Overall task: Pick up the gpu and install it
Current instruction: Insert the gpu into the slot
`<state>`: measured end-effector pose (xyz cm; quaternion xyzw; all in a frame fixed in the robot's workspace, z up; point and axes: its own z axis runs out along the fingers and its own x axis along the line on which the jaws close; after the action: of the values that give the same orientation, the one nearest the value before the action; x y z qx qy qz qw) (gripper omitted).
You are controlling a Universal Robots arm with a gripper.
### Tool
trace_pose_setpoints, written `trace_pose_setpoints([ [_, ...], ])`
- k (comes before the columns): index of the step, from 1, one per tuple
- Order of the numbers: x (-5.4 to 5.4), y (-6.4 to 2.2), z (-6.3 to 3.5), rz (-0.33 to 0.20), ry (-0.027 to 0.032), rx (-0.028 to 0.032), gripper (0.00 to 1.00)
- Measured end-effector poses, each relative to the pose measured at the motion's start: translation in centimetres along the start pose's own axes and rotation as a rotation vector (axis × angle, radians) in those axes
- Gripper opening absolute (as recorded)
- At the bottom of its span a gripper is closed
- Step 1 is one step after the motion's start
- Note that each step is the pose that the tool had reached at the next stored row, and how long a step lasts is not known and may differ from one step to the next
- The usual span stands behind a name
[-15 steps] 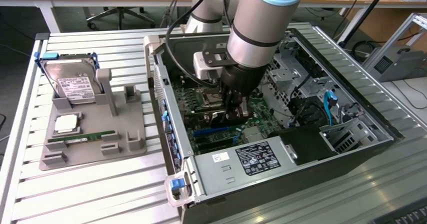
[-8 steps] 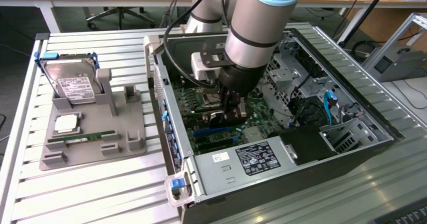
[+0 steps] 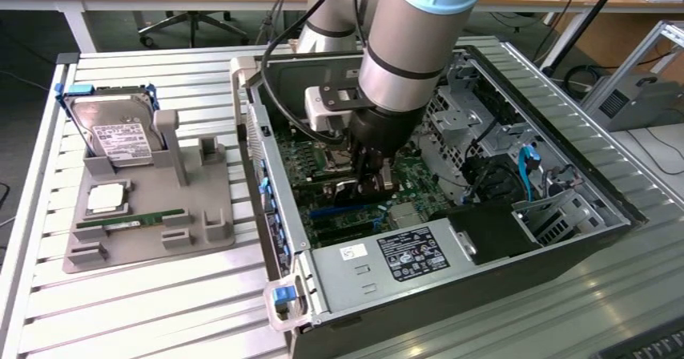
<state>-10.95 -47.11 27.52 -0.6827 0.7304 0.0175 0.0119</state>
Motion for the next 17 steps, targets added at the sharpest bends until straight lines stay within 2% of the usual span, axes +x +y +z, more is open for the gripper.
trace_pose_setpoints([
  [17,-0.09,0.19,0.27,0.000,-0.0003,0.0001,0.27],
])
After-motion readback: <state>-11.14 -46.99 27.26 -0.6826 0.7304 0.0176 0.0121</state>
